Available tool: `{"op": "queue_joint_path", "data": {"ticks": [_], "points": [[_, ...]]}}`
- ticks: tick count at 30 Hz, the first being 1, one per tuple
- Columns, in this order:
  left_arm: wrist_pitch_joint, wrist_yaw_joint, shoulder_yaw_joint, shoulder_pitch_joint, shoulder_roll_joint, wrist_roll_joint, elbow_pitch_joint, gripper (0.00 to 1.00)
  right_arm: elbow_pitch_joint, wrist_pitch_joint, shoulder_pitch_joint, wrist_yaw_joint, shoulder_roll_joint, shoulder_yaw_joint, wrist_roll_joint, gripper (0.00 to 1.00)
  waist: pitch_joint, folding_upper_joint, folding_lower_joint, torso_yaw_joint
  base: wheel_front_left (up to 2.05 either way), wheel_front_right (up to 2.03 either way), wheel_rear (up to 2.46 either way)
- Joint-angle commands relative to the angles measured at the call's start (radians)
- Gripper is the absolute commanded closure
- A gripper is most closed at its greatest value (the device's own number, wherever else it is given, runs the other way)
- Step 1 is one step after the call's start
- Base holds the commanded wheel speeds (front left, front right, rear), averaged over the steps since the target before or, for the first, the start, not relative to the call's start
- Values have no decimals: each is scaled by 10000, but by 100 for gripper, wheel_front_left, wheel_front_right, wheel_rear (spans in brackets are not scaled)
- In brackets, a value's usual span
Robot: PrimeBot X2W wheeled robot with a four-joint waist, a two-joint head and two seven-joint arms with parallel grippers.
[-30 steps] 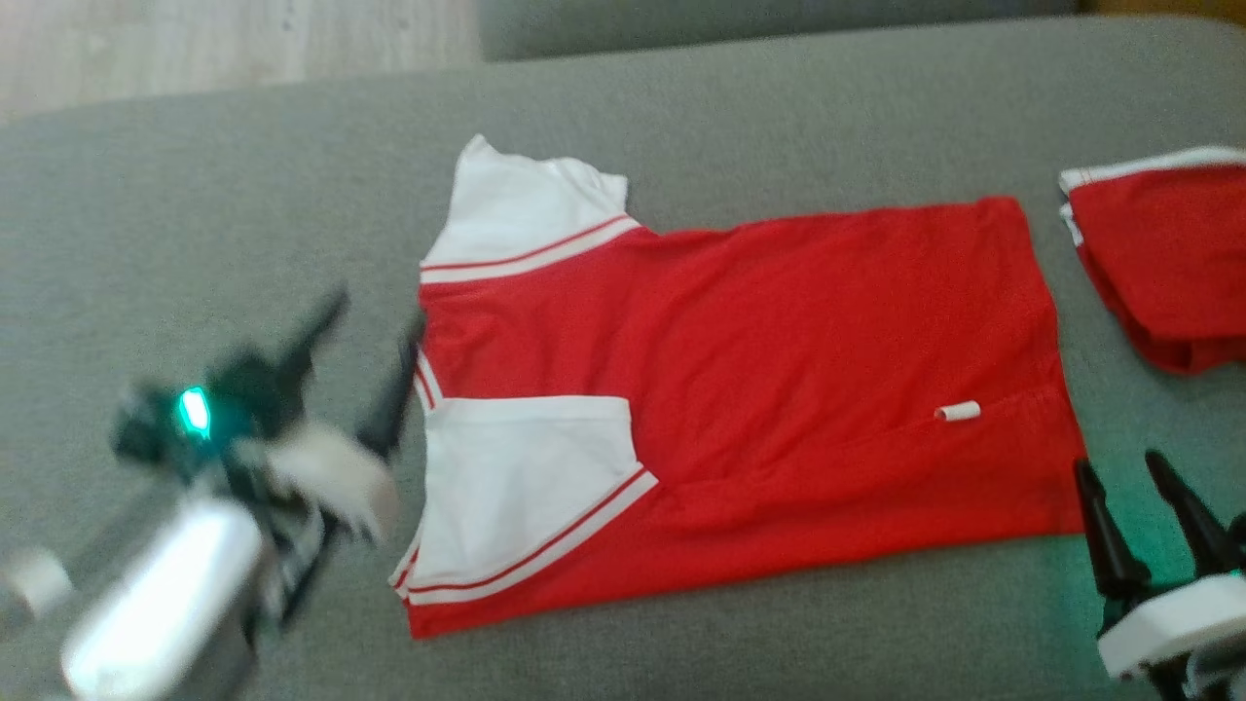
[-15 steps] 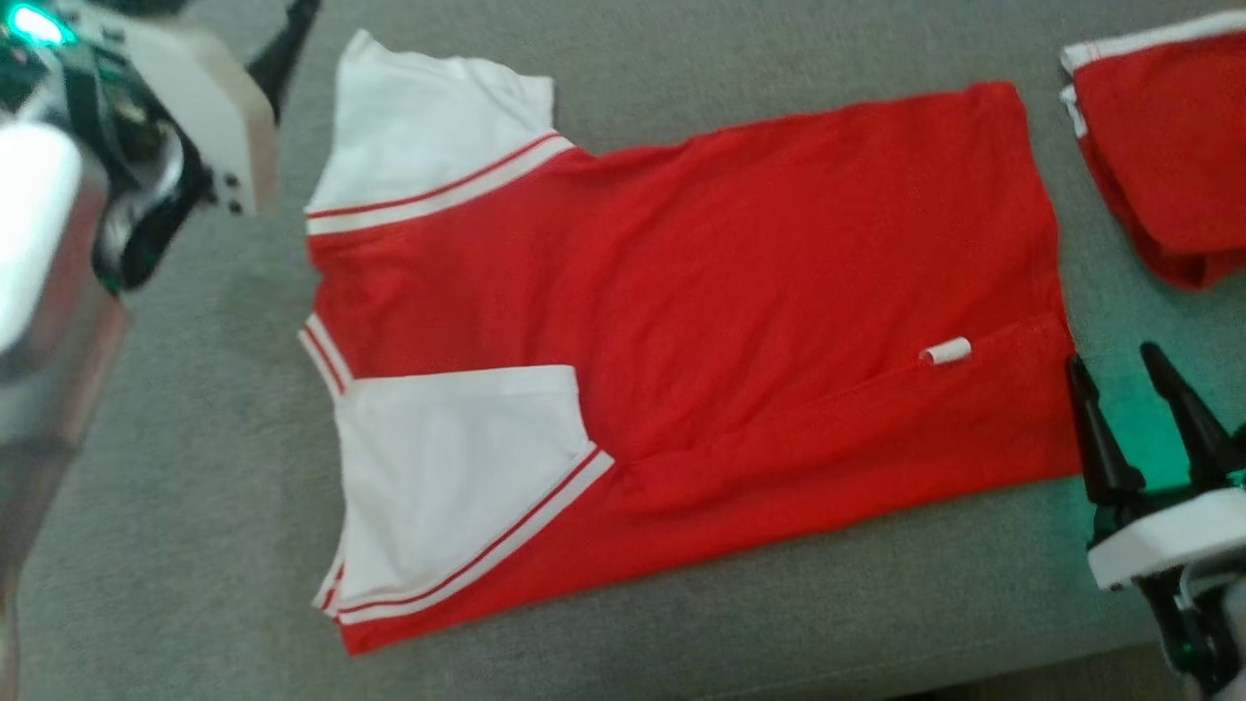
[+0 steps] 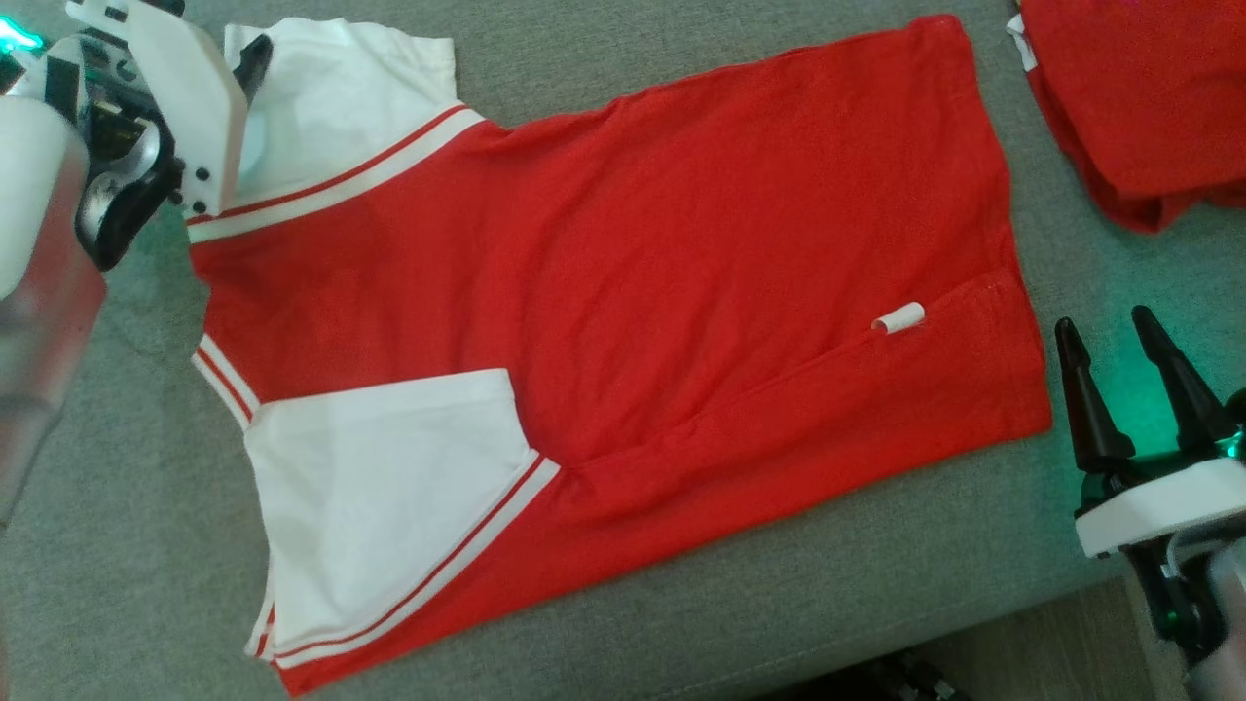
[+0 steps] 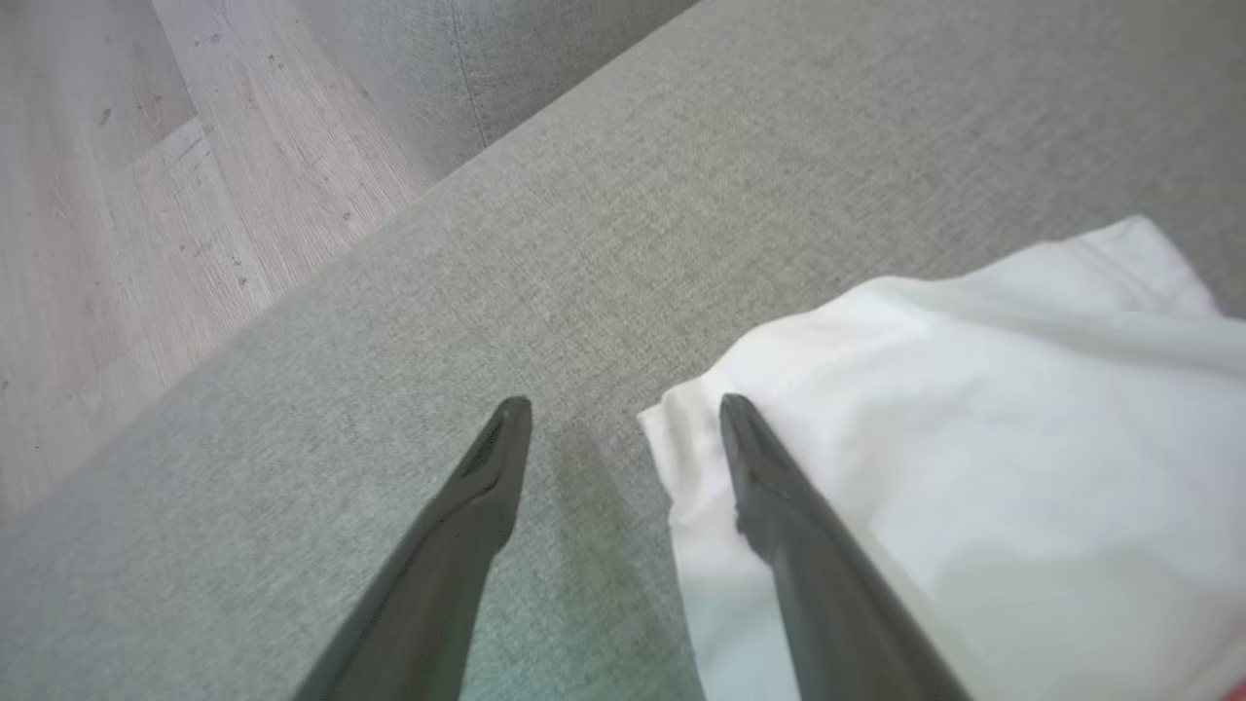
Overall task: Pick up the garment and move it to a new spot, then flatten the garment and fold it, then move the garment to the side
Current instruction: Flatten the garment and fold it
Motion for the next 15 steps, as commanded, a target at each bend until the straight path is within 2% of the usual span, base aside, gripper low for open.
{"op": "queue_joint_path", "data": {"ticks": [1, 10, 12, 13, 14, 15], "points": [[95, -49, 250, -563, 540, -55, -194, 0, -170, -121, 9, -9, -163, 143, 73, 0, 16, 0, 0, -51, 0, 0, 0], [1042, -54, -375, -551, 902, -893, -333, 0, 29, -310, -205, -9, 13, 146, 24, 0, 72, 0, 0, -282, 0, 0, 0], [1176, -54, -442, -504, 953, -1135, -428, 20, 65, -343, -204, -9, 36, 124, 6, 0, 92, 0, 0, -310, 0, 0, 0], [1288, -54, -478, -477, 977, -1247, -453, 45, 78, -356, -206, -9, 48, 120, -1, 0, 104, 0, 0, -322, 0, 0, 0], [1398, -54, -516, -447, 988, -1385, -507, 76, 85, -368, -210, -9, 63, 118, -9, 0, 117, 0, 0, -331, 0, 0, 0], [1459, -54, -495, -423, 996, -1544, -550, 100, 87, -378, -215, -9, 79, 116, -19, 0, 130, 0, 0, -338, 0, 0, 0]]}}
